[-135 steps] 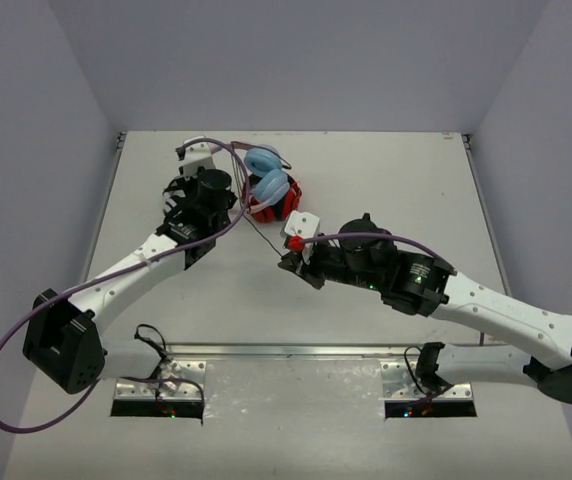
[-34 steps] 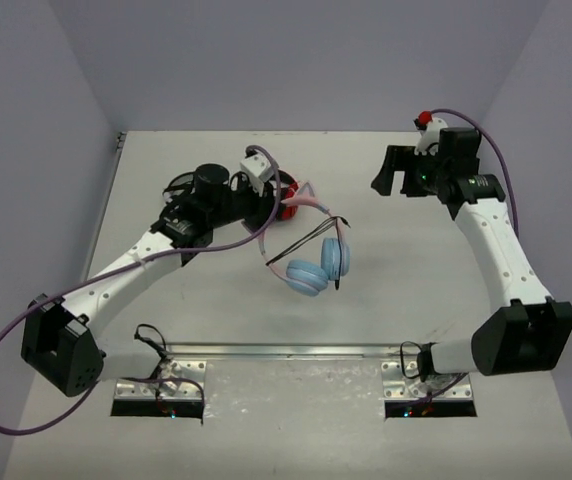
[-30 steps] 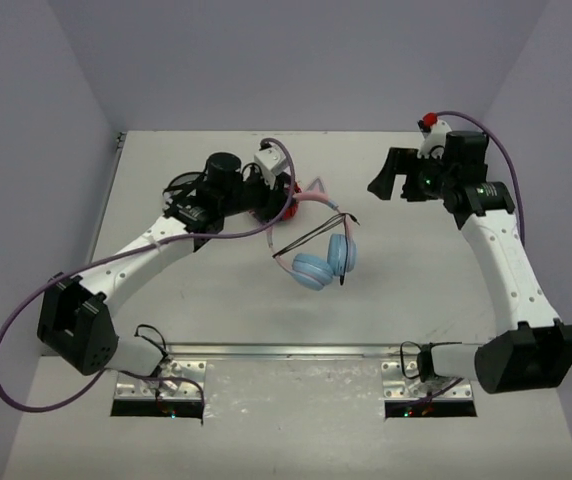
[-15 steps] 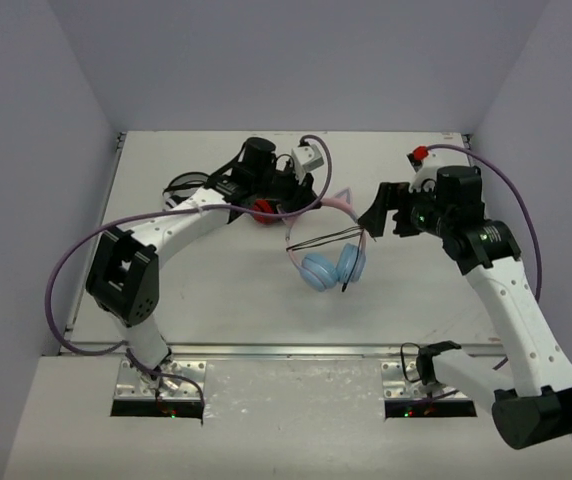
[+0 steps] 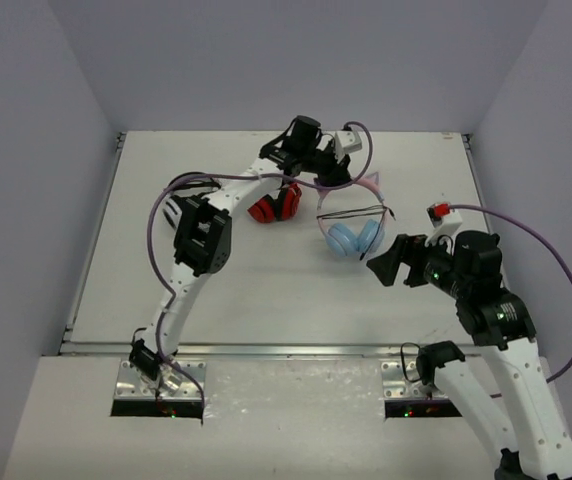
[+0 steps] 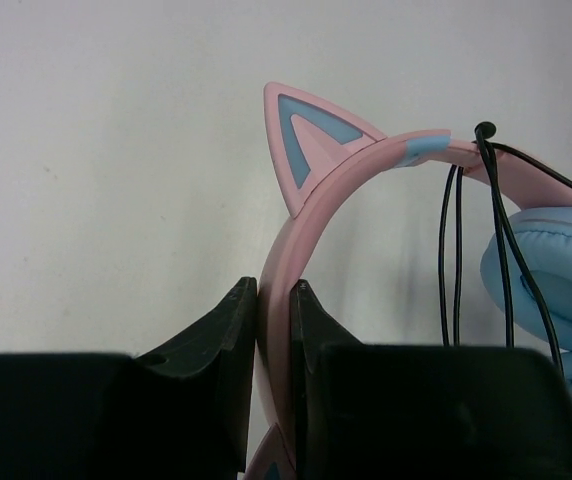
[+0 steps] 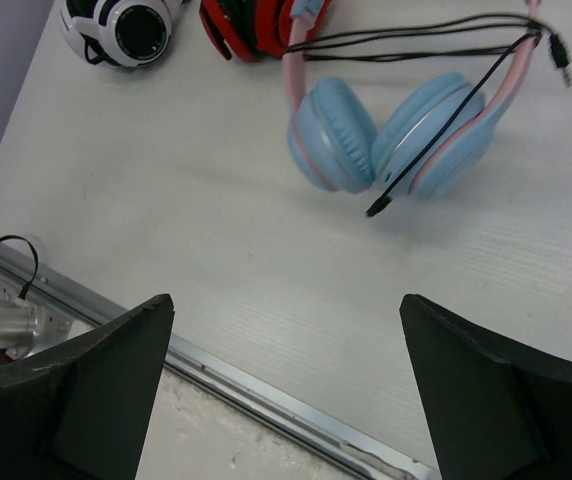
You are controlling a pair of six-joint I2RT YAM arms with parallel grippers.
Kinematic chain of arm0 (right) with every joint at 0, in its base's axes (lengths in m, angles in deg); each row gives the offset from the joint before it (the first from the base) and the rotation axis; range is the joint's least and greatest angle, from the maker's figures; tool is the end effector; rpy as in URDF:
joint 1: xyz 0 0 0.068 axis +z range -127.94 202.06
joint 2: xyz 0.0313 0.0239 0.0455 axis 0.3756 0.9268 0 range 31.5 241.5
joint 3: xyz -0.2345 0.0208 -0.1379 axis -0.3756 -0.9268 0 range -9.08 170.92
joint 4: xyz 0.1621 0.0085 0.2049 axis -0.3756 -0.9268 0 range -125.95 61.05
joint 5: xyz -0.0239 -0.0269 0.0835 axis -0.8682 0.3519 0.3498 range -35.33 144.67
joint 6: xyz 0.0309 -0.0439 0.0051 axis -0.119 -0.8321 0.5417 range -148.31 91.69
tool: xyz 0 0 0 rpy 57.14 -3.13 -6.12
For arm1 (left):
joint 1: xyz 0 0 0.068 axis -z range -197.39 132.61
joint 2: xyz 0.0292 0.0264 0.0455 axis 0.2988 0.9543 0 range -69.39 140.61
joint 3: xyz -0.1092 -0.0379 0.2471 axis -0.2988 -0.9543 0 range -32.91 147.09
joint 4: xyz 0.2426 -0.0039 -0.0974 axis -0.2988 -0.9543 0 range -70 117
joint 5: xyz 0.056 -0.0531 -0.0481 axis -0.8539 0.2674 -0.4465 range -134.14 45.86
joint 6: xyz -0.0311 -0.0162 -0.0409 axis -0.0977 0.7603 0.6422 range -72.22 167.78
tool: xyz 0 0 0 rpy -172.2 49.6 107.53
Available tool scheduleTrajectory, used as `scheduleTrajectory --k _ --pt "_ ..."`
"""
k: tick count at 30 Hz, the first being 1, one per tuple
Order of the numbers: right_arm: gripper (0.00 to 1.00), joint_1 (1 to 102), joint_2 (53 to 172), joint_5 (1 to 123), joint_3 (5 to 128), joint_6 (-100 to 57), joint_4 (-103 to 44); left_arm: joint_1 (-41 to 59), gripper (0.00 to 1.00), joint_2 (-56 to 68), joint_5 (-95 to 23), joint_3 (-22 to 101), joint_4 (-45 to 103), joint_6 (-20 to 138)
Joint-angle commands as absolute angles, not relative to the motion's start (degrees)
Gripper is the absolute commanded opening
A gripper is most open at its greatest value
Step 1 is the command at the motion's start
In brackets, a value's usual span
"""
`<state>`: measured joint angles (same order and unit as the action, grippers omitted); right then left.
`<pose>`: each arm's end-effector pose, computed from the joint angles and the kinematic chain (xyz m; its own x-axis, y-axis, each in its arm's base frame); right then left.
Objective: Wrap the headphones
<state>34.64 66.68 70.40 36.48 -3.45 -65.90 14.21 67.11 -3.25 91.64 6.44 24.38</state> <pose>0.1260 0.0379 0.3203 -0.5838 0.2844 -0.7605 -0.2213 0.8454 0.4861 0.4551 -0.3073 0.2490 -0.0761 0.3993 -0.9137 0.9768 0.2138 0.0121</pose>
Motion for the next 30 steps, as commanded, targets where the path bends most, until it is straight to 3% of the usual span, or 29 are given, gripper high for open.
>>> scheduleTrajectory --k 1,5,11,17,30 --pt "0.95 34.7 61.7 72.3 32.6 -1.1 -65.7 14.5 0.01 73.3 0.8 103.6 6.7 22.8" --pt "0.93 34.8 58.2 76.6 26.0 0.4 -65.3 14.4 0.00 78.7 0.4 105.3 17.7 25.1" --pt "0.92 34.8 56.5 70.8 21.1 1.8 -61.8 14.9 0.00 81.6 1.2 106.3 25.8 27.7" --pt "0.92 34.7 57.3 73.8 18.1 3.9 -59.0 14.3 0.05 84.7 -1.4 109.6 28.9 26.2" --pt "0.91 34.7 58.4 65.1 13.9 5.9 -54.7 14.1 0.10 86.1 -4.8 108.7 27.7 14.5"
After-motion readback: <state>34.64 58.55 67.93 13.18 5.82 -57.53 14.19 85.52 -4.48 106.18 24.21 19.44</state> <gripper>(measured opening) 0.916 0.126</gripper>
